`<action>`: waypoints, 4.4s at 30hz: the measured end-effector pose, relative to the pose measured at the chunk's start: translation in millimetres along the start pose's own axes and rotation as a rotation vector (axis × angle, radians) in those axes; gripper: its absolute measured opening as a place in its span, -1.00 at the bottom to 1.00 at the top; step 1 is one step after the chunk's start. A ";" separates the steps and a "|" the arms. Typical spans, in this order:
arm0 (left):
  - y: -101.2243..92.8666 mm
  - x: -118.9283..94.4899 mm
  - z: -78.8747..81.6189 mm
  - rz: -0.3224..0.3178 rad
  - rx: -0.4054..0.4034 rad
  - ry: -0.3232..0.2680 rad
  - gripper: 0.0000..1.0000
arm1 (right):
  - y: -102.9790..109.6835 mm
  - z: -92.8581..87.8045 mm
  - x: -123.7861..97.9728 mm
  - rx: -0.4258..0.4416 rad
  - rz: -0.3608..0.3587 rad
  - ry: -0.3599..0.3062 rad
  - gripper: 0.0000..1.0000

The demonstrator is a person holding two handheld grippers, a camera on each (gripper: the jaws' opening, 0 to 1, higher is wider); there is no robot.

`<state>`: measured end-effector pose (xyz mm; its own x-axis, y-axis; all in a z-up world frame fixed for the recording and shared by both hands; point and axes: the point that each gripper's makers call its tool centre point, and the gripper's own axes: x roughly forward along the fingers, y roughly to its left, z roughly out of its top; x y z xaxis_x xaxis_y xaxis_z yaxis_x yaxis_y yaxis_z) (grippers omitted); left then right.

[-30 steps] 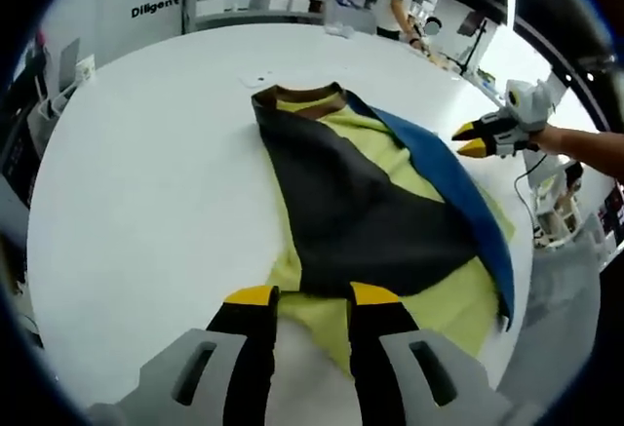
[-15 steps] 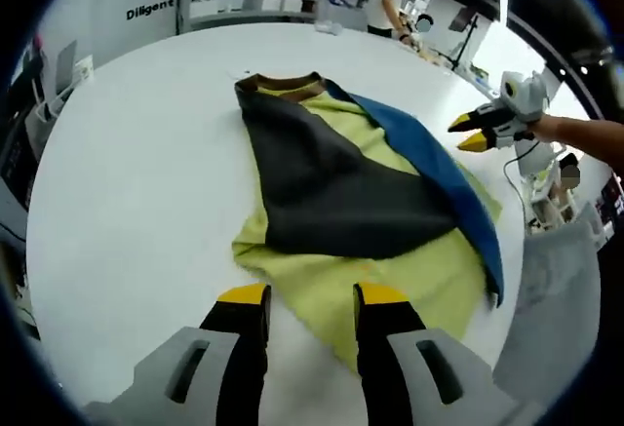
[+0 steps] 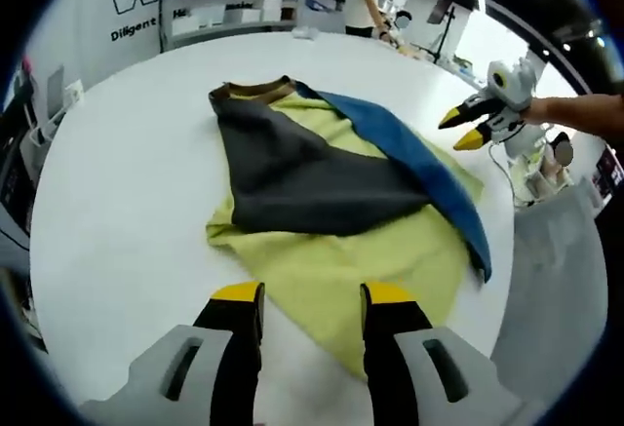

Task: Fold the garment on the visible template until the final outline fits inside the template.

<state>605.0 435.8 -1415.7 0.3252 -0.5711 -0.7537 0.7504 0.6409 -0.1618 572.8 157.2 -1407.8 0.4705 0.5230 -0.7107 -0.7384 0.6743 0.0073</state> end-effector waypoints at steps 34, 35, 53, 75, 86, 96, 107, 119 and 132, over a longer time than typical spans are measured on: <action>-56.4 -17.4 -54.6 -0.118 0.290 0.086 -0.42 | 58.0 -53.9 -25.6 -0.158 0.133 0.085 -0.54; -59.8 -16.6 -57.9 -0.128 0.291 0.092 -0.42 | 60.1 -56.1 -25.2 -0.163 0.137 0.090 -0.53; -61.5 -16.8 -80.4 -0.107 0.392 0.148 -0.85 | 64.3 -75.8 -18.1 -0.273 0.096 0.146 -0.87; -70.5 -27.5 -95.2 -0.126 0.334 0.199 -0.99 | 73.6 -93.8 -37.4 -0.282 0.113 0.188 -1.00; -86.0 -36.2 -109.5 -0.175 0.321 0.239 -0.99 | 87.5 -103.2 -46.0 -0.264 0.147 0.208 -1.00; -91.6 -41.7 -116.5 -0.187 0.316 0.243 -0.99 | 97.8 -107.8 -49.6 -0.250 0.166 0.221 -1.00; -93.4 -48.2 -101.4 -0.157 0.319 0.134 -0.39 | 110.4 -81.0 -55.3 -0.254 0.157 0.120 -0.72; -83.9 -52.2 -92.4 -0.105 0.293 0.068 -0.32 | 165.2 -21.4 -42.5 -0.282 0.233 -0.010 -0.65; -70.1 -60.9 -75.6 -0.036 0.247 -0.018 -0.09 | 216.6 2.9 -11.5 -0.324 0.328 -0.043 -0.60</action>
<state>489.0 464.4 -1406.6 0.3042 -0.6022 -0.7381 0.8790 0.4761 -0.0262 408.8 298.8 -1395.9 0.2015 0.7073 -0.6776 -0.9613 0.2755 0.0016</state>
